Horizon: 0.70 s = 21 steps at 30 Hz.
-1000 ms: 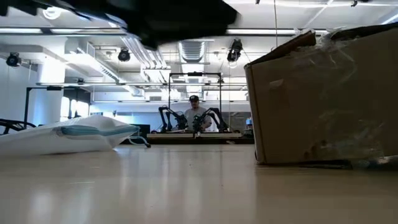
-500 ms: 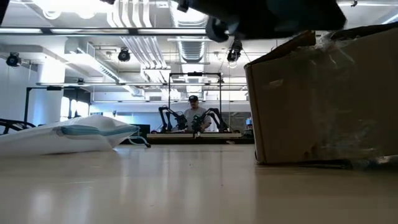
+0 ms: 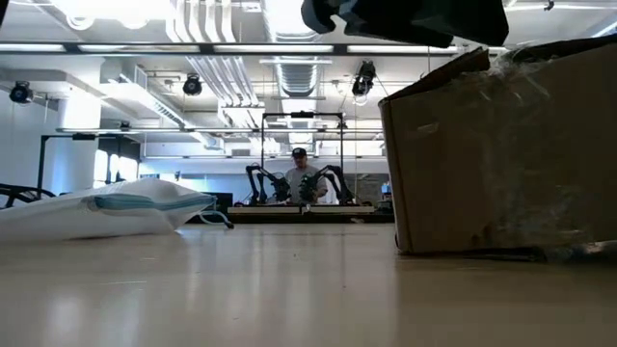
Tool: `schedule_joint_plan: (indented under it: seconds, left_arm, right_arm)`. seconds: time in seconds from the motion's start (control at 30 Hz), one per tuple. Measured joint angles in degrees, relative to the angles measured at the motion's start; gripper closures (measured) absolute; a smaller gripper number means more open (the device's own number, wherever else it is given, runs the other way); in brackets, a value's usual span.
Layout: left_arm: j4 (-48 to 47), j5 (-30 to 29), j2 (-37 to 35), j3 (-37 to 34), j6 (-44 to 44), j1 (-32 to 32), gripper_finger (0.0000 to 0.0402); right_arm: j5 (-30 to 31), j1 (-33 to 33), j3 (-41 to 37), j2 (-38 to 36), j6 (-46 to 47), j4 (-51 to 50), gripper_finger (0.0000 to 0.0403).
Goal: Unpack boxes
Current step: Break down the cardboard box until it is fully flat
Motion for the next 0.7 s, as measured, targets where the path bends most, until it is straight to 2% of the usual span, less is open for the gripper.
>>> schedule_joint_plan:
  seconds: [0.4,0.7]
  left_arm:
    - [-8.8,-1.5,0.3,0.0,-1.2,1.3,0.0201]
    - [-8.6,-2.9,0.3,-0.1,-1.4,2.8,0.0213]
  right_arm:
    - [0.9,0.0,0.0,0.0,-0.2,1.6,0.0353]
    - [1.5,0.0,0.0,0.0,-0.3,2.4,0.0353]
